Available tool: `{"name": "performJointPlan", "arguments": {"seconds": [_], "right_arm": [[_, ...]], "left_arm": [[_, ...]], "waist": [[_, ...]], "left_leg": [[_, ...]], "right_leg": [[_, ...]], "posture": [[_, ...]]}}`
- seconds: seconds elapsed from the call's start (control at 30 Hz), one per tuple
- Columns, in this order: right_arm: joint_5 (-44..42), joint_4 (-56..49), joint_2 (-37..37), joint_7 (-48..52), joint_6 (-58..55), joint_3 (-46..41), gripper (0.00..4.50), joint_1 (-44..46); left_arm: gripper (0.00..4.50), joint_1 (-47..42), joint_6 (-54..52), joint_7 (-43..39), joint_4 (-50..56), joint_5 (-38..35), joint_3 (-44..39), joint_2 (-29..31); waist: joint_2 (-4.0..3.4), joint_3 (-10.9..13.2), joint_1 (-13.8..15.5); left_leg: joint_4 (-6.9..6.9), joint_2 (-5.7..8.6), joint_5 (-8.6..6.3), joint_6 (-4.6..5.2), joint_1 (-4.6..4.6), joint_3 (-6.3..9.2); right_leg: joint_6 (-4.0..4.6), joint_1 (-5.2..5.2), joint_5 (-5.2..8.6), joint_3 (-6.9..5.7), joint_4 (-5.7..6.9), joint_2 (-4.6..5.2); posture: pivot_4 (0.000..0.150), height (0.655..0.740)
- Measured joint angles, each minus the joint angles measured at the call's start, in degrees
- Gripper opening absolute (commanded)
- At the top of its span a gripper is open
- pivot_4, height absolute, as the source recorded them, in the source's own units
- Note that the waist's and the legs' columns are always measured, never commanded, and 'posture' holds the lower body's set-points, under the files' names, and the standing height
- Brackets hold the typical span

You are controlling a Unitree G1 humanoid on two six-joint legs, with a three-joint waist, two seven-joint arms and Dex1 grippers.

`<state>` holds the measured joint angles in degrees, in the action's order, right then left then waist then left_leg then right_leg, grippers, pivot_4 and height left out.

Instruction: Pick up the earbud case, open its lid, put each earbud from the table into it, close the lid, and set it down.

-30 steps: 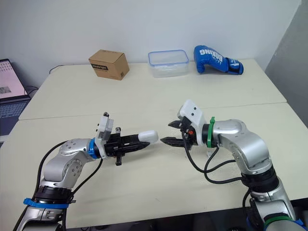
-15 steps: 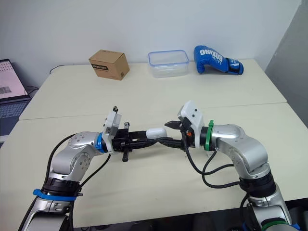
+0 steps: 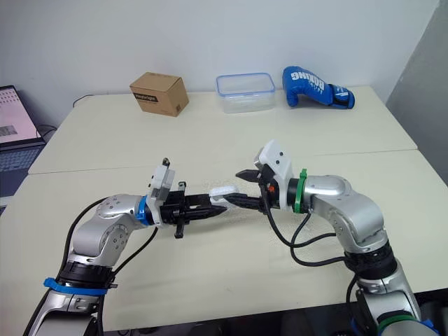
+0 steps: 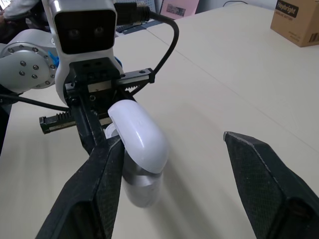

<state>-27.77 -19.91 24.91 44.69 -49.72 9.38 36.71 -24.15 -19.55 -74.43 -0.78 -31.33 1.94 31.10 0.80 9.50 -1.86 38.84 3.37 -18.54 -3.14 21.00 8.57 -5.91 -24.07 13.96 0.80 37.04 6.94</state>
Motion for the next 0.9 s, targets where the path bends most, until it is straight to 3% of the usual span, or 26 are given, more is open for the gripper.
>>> {"name": "performJointPlan", "arguments": {"seconds": [0.5, 0.7, 0.9], "right_arm": [[-0.8, 1.2, 1.2, 1.2, 0.2, 0.0, 3.23, 2.1], [-1.6, 3.0, 11.5, 5.0, -3.9, -0.4, 3.23, 5.6], [4.8, 7.7, 25.5, 9.1, -6.1, 5.6, 3.23, 6.3]], "left_arm": [[0.81, 0.6, 1.5, -0.1, -0.8, 0.3, 0.0, 0.0], [0.81, 0.5, 2.8, 0.0, -3.1, 0.9, -0.2, 0.1], [0.81, -0.2, 3.6, 0.1, -3.7, 1.0, -1.7, 1.1]], "waist": [[0.00, 0.0, 0.0], [0.00, 0.0, 0.1], [0.00, 0.0, 0.0]], "left_leg": [[-0.01, 0.00, 0.00, 0.00, 0.00, 0.01], [-0.01, 0.01, 0.00, 0.01, 0.01, -0.01], [-0.03, -0.02, -0.01, 0.02, 0.01, -0.08]], "right_leg": [[0.00, 0.00, 0.00, 0.00, -0.01, 0.00], [0.00, 0.01, 0.00, -0.01, -0.04, 0.00], [0.00, 0.00, 0.00, 0.00, -0.06, 0.00]], "posture": [[0.150, 0.7307], [0.150, 0.7307], [0.150, 0.7307]]}}
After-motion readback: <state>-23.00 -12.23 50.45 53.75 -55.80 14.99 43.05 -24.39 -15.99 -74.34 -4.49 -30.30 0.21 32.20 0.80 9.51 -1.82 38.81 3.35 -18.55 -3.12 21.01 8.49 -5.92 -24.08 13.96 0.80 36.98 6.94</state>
